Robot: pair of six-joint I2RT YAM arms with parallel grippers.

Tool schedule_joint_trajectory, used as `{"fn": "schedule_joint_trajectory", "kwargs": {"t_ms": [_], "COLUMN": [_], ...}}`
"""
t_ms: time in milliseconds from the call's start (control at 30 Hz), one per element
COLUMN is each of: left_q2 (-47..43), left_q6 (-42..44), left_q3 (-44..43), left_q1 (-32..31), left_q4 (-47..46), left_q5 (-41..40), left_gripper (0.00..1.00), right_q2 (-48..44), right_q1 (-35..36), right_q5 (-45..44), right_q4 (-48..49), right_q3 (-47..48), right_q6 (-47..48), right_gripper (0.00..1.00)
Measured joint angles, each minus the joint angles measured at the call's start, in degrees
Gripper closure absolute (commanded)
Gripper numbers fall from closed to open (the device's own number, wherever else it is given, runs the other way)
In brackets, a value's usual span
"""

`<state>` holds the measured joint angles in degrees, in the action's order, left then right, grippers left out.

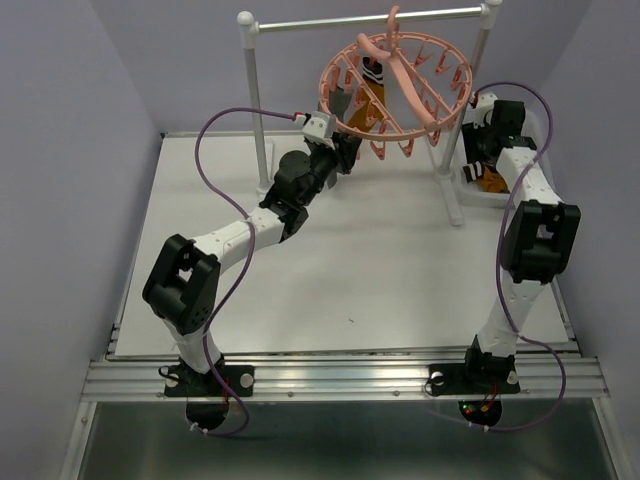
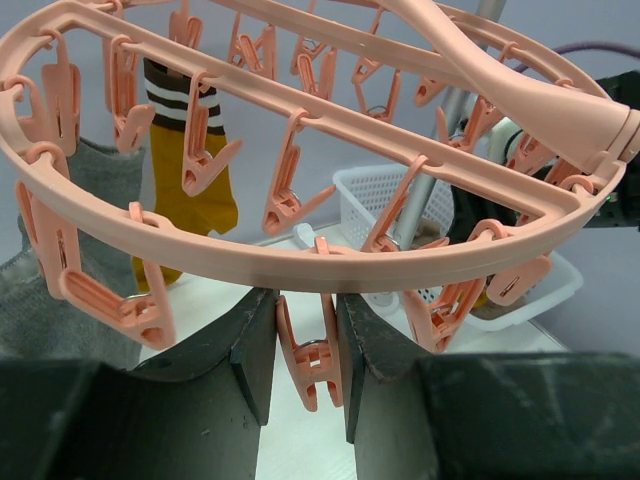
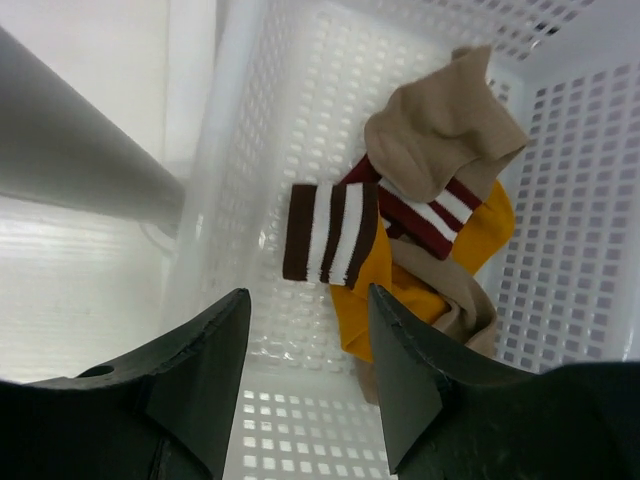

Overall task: Clip the socks to the hanger
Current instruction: Pick up the sock from the bin.

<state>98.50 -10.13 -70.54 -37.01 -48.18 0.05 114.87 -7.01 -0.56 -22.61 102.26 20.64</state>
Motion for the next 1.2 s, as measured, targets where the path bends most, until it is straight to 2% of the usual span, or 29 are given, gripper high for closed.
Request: {"fn": "schedule_joint_trajectory", "kwargs": {"t_ms": [133, 300, 433, 667, 800, 933, 1067, 1100, 1200], "left_q2": [0.0, 0.6, 1.4, 2.4, 2.4, 2.8, 3.4, 3.6, 4.0], "left_q6": [0.4, 0.8, 0.8, 0.8, 0.8, 0.8, 0.9, 0.9, 0.9], "left_q3": [0.0, 0.0, 0.0, -0.9, -0.9, -1.1, -1.7, -1.9, -2.1], "left_q1": [0.0, 0.0, 0.0, 0.0, 0.0, 0.0, 0.0, 0.0, 0.0], "left_q4": [-0.2, -0.7, -0.9, -0.9, -0.9, -0.8, -0.9, -0.9, -0.8], "left_q5": [0.0, 1.0, 1.5, 2.3, 2.3, 2.3, 2.2, 2.2, 2.2], "left_gripper": [1.0, 1.0, 1.0, 1.0, 1.0, 1.0, 1.0, 1.0, 1.0], "right_q2": [6.3, 13.9, 16.0, 18.7, 20.5, 22.4, 22.6, 22.8, 23.2], "right_q1": [-0.8, -1.4, -1.6, -1.6, -1.6, -1.6, -1.6, -1.6, -1.5], "right_q5": [0.2, 2.0, 2.2, -2.8, -4.6, -4.8, -4.5, -4.5, -4.9], "right_q4": [-4.0, -9.9, -12.0, -12.2, -12.2, -11.9, -11.9, -11.9, -11.9], "right_q3": [4.1, 9.7, 11.7, 14.3, 14.9, 15.6, 16.1, 16.1, 16.7], "right_q6": [3.8, 3.4, 2.3, 0.9, 0.3, -0.1, -0.4, -0.7, -1.3], "right_gripper": [0.44, 0.44, 0.44, 0.44, 0.52, 0.54, 0.7, 0.79, 0.89]}}
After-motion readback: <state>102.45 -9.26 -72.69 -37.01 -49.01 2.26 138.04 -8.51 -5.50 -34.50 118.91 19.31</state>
